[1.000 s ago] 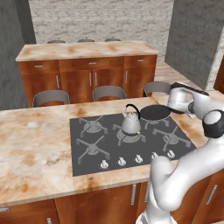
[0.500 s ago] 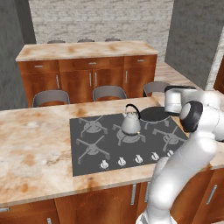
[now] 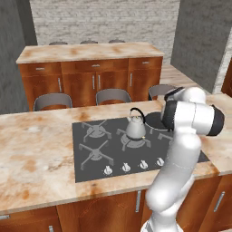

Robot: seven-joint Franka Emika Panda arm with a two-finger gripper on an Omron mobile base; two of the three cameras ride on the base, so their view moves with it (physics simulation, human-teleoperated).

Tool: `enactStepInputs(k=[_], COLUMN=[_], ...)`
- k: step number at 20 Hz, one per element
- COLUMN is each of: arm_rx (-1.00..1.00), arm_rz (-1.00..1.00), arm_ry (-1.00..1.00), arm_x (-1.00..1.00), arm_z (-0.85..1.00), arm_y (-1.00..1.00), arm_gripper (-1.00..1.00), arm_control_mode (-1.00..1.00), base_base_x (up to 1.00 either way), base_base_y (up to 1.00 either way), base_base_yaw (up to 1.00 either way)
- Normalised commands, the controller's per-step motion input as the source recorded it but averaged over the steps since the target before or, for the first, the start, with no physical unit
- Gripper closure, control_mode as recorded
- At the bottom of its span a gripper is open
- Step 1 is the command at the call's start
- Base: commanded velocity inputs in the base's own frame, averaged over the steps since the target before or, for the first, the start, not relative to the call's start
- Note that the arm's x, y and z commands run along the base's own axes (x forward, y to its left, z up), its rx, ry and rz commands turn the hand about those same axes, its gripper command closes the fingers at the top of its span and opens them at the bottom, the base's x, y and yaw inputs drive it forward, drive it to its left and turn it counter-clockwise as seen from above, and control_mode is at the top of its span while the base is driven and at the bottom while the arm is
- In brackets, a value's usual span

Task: Pick the pan from the cabinet and place it on the stove. Then turn on the stove burner for the pan.

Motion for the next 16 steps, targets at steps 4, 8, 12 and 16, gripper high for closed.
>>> enactStepInputs(k=[4,8,12,16], arm_rx=[0.03,0.02,0.02,0.03], arm_rz=[0.00,0.00,0.00,0.00], arm_ry=[-0.04,-0.02,0.00,0.00], arm_x=[-0.38,-0.75,-0.86,-0.67], arm_z=[0.36,0.34,0.43,0.67], arm_y=[0.00,0.07,0.29,0.24], arm_gripper=[-1.00,-1.00,-1.00,-1.00], arm_control_mode=[-1.00,-1.00,-1.00,-1.00], base_base_x=[0.00,0.00,0.00,0.00], base_base_y=[0.00,0.00,0.00,0.00], base_base_yaw=[0.00,0.00,0.00,0.00])
